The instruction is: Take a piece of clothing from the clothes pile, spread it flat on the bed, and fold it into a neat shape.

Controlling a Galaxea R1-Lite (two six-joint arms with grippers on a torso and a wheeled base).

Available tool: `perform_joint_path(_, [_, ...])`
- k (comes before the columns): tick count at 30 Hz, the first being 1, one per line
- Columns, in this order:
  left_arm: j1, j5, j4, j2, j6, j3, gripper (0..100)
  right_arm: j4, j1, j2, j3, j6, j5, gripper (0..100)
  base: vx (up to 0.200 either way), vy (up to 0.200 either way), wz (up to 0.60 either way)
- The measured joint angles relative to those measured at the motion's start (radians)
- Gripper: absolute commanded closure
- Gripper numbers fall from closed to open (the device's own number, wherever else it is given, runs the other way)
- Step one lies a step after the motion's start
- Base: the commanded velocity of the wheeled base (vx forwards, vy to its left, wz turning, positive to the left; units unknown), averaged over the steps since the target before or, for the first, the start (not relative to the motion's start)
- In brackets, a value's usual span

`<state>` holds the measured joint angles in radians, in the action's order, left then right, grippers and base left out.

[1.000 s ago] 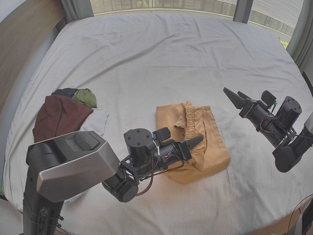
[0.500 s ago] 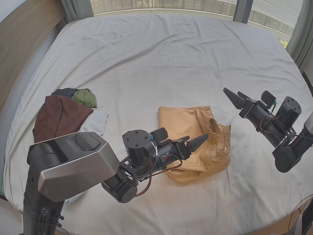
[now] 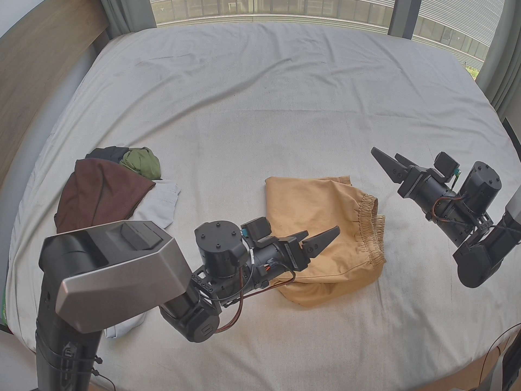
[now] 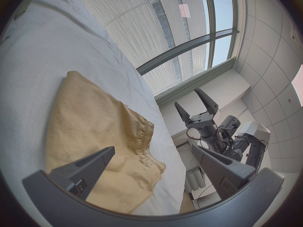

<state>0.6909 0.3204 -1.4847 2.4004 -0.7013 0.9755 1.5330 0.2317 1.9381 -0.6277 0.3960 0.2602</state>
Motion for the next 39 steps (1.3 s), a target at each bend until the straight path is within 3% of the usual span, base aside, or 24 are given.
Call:
perform_joint_path(14, [-0.07, 0.029, -0.054, -0.121, 0.003, -0.194, 0, 0.002, 0.005, 0.011, 0.005, 0.0, 0.0, 0, 0.0, 0.0, 0.0])
perform_joint_path(26, [-0.196, 0.15, -0.057, -0.304, 0.01, -0.409, 0, 0.002, 0.03, 0.062, 0.036, 0.001, 0.001, 0, 0.0, 0.0, 0.0])
perform_joint_path(35, [-0.34, 0.284, -0.057, -0.401, 0.142, -0.526, 0, 0.002, 0.069, 0.12, 0.06, 0.001, -0.003, 0, 0.0, 0.0, 0.0])
perform_joint_path(39, [-0.384, 0.307, -0.057, -0.422, 0.17, -0.562, 0, 0.002, 0.076, 0.136, 0.07, 0.0, -0.007, 0, 0.0, 0.0, 0.0])
